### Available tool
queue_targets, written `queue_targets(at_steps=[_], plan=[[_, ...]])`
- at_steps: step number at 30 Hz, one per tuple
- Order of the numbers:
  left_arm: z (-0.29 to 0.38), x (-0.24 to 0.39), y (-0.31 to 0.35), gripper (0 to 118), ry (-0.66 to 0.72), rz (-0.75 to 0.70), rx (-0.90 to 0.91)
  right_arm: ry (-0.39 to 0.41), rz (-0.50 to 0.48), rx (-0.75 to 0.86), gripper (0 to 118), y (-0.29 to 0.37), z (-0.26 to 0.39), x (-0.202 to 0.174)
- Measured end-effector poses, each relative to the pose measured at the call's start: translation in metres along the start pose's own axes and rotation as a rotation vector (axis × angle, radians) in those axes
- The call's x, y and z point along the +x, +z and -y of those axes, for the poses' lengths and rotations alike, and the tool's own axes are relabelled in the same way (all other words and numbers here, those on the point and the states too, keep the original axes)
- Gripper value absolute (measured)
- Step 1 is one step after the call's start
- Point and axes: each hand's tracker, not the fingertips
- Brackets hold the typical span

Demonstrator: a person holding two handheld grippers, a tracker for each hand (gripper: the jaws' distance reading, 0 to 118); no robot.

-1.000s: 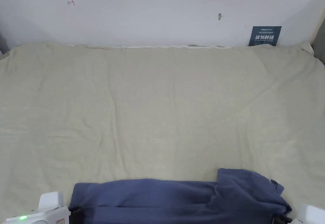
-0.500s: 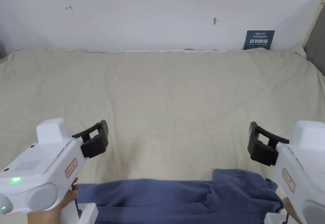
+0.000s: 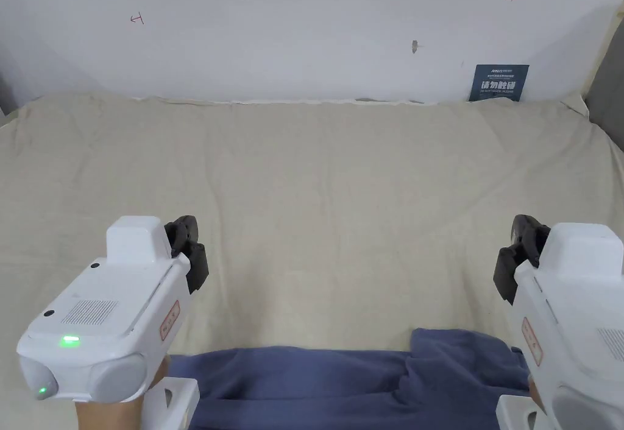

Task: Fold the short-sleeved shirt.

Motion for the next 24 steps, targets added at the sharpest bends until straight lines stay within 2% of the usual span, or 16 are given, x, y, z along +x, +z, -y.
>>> queue_targets(at_steps=[6,10,13,15,16,17,19,20,23,24], plan=[[0.034,-0.054,-0.028,0,0.171,0.026,-0.356,-0.001,-0.005,-0.026,2,0.0,0.001,-0.001],[0.075,-0.103,-0.046,0,0.347,0.122,-0.58,0.005,-0.008,-0.05,2,-0.006,0.002,-0.001],[0.107,-0.138,-0.053,2,0.498,0.17,-0.689,0.008,-0.011,-0.065,2,-0.014,0.008,0.003],[0.122,-0.154,-0.054,6,0.517,0.162,-0.724,0.014,-0.012,-0.077,2,-0.017,0.01,0.002],[0.127,-0.16,-0.054,21,0.518,0.151,-0.724,0.015,-0.013,-0.085,2,-0.023,0.014,0.004],[0.134,-0.165,-0.054,40,0.513,0.149,-0.729,0.016,-0.013,-0.095,2,-0.025,0.016,0.004],[0.145,-0.173,-0.055,94,0.533,0.172,-0.77,0.016,-0.014,-0.11,2,-0.03,0.019,0.003],[0.152,-0.176,-0.058,106,0.556,0.204,-0.8,0.016,-0.015,-0.119,2,-0.033,0.022,0.002],[0.165,-0.179,-0.062,104,0.572,0.204,-0.792,0.022,-0.024,-0.14,2,-0.041,0.026,0.0],[0.169,-0.179,-0.065,99,0.576,0.21,-0.793,0.026,-0.026,-0.146,2,-0.042,0.028,-0.003]])
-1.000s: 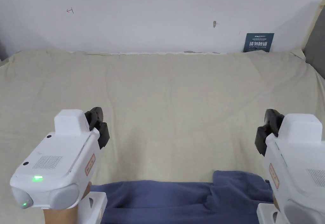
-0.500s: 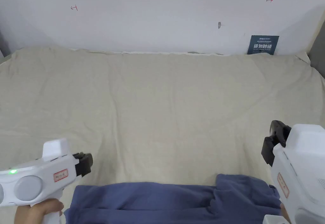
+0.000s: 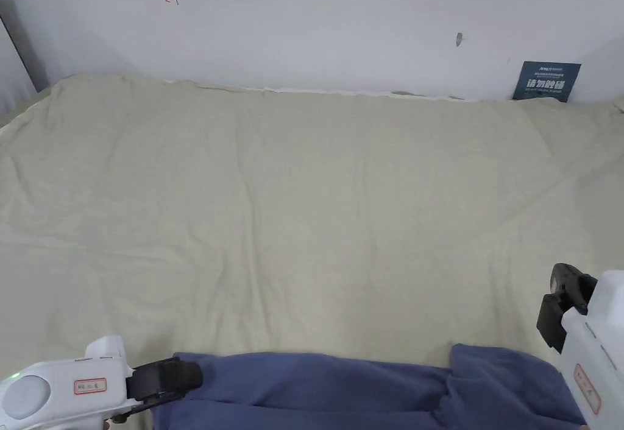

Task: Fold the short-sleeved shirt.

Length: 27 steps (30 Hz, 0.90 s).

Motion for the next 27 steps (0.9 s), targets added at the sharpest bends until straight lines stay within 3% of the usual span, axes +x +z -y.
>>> queue_targets(at_steps=[1,3,5,10,12,17,27], plan=[[0.0,-0.003,-0.007,81,0.007,0.012,-0.013,0.003,-0.002,-0.007,2,-0.002,0.001,-0.001],[0.004,-0.003,-0.016,35,0.028,0.014,-0.03,0.009,-0.01,-0.021,2,-0.007,0.004,0.0],[0.009,-0.002,-0.03,23,0.026,-0.031,-0.051,0.012,-0.013,-0.033,2,-0.008,0.006,-0.003],[0.011,-0.002,-0.032,12,0.041,-0.025,-0.02,0.002,-0.007,-0.05,2,-0.009,0.01,0.003],[0.012,0.007,-0.027,10,-0.014,-0.049,-0.01,-0.006,-0.005,-0.055,2,-0.009,0.01,0.005],[0.006,0.037,0.001,9,-0.166,-0.106,0.069,-0.016,0.006,-0.047,2,-0.008,0.007,0.012],[-0.018,0.038,0.067,9,-0.22,-0.298,0.174,-0.031,0.002,-0.019,2,-0.004,0.001,0.019]])
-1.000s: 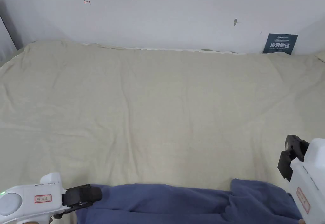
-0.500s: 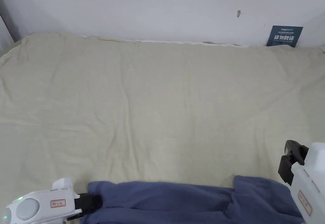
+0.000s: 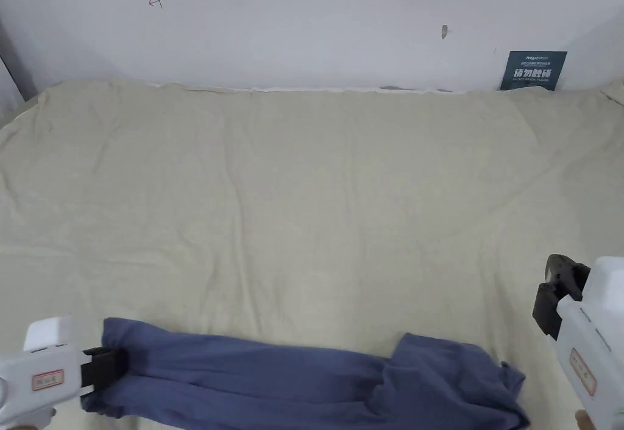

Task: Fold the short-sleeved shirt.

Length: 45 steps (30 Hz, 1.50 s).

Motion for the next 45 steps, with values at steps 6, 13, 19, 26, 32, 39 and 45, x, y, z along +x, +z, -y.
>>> queue_targets(at_steps=[6,13,19,26,32,39,45], plan=[[0.001,0.04,0.013,9,-0.099,-0.087,-0.023,-0.011,-0.004,0.001,2,0.004,0.001,0.004],[0.015,0.138,-0.019,9,-0.254,0.091,-0.111,-0.026,-0.009,0.004,2,0.01,0.004,0.007],[0.04,0.208,-0.06,9,-0.318,0.186,-0.21,-0.032,-0.004,0.003,2,0.017,0.006,0.013],[0.053,0.231,-0.077,80,-0.297,0.229,-0.257,-0.035,0.012,-0.003,2,0.02,0.008,0.02],[0.041,0.219,-0.049,112,-0.157,0.348,-0.142,-0.041,0.016,-0.017,2,0.018,0.01,0.022],[0.029,0.187,-0.007,102,-0.117,0.17,0.181,-0.039,0.008,-0.019,2,0.017,0.01,0.019],[0.04,0.169,-0.016,1,-0.173,0.052,0.203,-0.039,0.001,-0.023,2,0.016,0.01,0.017]])
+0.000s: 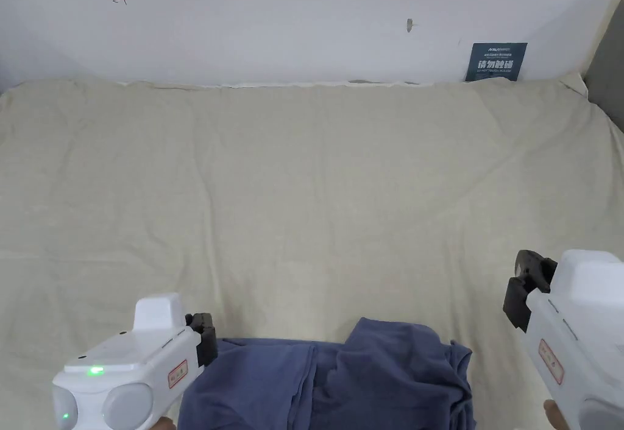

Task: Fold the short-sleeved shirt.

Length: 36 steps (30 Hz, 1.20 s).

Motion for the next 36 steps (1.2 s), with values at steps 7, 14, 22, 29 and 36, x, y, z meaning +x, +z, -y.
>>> queue_targets(at_steps=[7,14,22,29,36], plan=[[0.042,0.021,-0.029,0,-0.084,0.005,-0.111,0.004,0.001,-0.007,2,0.001,0.0,0.002],[0.074,0.065,-0.06,0,-0.099,0.11,-0.243,0.003,0.02,-0.006,2,0.003,-0.001,0.01],[0.089,0.089,-0.072,0,-0.178,0.113,-0.252,0.003,0.04,-0.014,2,0.004,0.0,0.015],[0.038,0.052,-0.03,0,-0.034,0.244,-0.172,0.006,0.025,-0.008,2,0.004,-0.003,0.009],[-0.001,-0.032,-0.013,31,0.182,0.33,-0.225,0.011,0.007,-0.006,2,0.0,-0.004,0.0]])
